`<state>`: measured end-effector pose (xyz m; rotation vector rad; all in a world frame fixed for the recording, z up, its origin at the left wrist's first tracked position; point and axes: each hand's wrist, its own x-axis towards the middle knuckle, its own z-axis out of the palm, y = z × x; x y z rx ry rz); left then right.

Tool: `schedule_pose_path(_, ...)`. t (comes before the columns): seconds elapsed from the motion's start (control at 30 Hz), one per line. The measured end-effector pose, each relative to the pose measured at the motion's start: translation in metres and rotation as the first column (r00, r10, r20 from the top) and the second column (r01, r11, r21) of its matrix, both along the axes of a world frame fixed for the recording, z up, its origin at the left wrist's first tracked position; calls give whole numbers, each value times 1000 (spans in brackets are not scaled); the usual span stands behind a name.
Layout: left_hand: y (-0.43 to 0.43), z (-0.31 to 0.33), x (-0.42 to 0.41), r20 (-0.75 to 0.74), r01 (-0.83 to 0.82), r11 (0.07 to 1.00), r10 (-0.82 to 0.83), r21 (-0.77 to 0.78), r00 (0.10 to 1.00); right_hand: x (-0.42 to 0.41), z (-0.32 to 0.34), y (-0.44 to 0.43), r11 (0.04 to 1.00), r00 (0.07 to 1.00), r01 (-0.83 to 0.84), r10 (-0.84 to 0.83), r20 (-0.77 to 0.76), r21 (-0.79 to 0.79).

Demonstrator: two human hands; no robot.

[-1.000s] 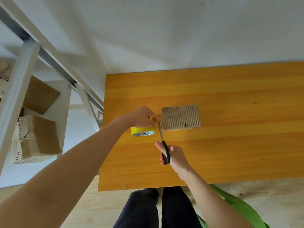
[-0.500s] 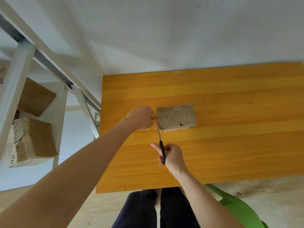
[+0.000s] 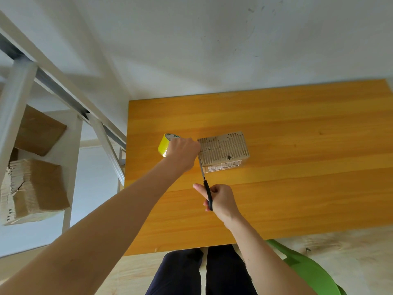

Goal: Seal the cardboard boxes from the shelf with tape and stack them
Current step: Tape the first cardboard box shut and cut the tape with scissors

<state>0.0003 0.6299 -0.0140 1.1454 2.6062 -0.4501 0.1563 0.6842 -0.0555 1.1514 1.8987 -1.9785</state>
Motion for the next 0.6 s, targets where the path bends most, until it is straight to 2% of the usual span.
schedule_pose_path(0.1, -1, -4, -3, 93, -103, 994, 99, 47, 991, 3, 0, 1, 1000, 1000, 15, -16, -16, -22)
schedule_pose_path(0.2, -3, -5, -9, 322, -316, 944, 270, 98, 907, 6, 1, 3, 997, 999, 38, -40, -16, -62)
schedule_pose_path(0.27, -5, -7, -11, 395, -357, 929, 292, 101, 871, 8, 1, 2, 998, 1000, 17, -17, -6, -53)
schedule_pose_path(0.4, -7, -10, -11, 433, -366, 925, 288, 107, 854, 8, 0, -1, 998, 999, 31, -32, -16, -46)
schedule_pose_path(0.53, -8, -9, -12, 288, -274, 961, 249, 48, 925, 11, -4, -1, 998, 998, 53, -53, -34, -22)
schedule_pose_path(0.6, -10, -7, -15, 273, -291, 956, 272, 29, 923, 14, -7, 0, 1000, 999, 22, -22, -28, 5)
